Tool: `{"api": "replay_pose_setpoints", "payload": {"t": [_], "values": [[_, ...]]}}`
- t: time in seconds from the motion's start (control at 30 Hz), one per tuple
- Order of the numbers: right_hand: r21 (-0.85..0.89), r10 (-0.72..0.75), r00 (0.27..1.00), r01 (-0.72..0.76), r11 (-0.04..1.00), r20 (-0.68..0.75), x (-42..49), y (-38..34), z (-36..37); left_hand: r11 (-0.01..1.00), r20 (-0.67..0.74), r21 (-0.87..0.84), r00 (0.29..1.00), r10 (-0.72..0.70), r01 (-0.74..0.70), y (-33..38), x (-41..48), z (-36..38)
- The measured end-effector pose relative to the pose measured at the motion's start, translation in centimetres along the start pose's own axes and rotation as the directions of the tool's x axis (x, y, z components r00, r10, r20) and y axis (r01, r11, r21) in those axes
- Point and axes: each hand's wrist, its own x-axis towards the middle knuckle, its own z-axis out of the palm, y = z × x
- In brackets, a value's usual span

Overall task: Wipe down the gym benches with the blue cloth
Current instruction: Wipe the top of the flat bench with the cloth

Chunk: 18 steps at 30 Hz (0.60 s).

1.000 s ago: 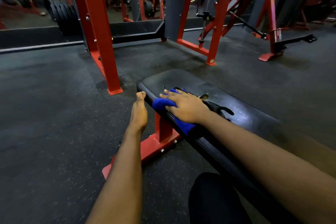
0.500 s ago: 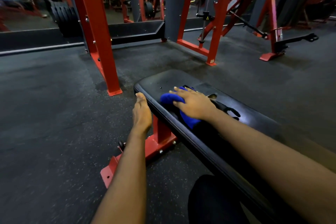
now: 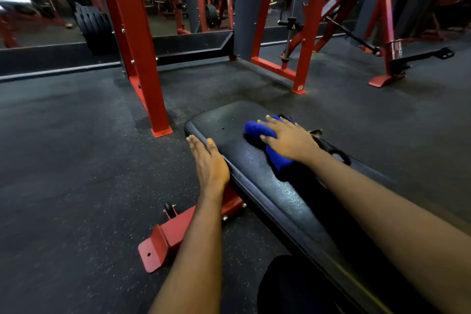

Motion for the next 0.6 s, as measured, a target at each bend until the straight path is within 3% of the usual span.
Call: {"api": "replay_pose_setpoints", "payload": {"t": [0.13,0.3,0.4,0.47,0.6], "values": [[0.085,-0.15,0.989,0.15,0.985,-0.005,-5.1,3.0,0.1,1.0,-0.004,-0.01,1.0,0.009,-0.009,-0.4,0.0,0.2],[0.025,0.067,0.998,-0.067,0.997,0.01,1.2,3.0,-0.5,0.998,-0.035,0.055,0.999,0.007,-0.005,-0.1,-0.1,-0.2],[0.053,0.136,0.99,-0.137,0.989,0.028,5.3,2.0,-0.9,0.998,-0.127,0.058,0.992,0.006,0.001,0.8,0.7,-0.4],[0.044,0.12,0.992,-0.122,0.992,0.037,5.2,2.2,-0.6,0.999,-0.175,0.036,0.984,-0.003,0.009,1.7,2.3,-0.2],[0.036,-0.005,1.0,0.004,0.999,0.021,2.6,4.3,0.9,0.997,-0.111,0.055,0.993,-0.052,0.058,2.9,6.3,0.1]]}}
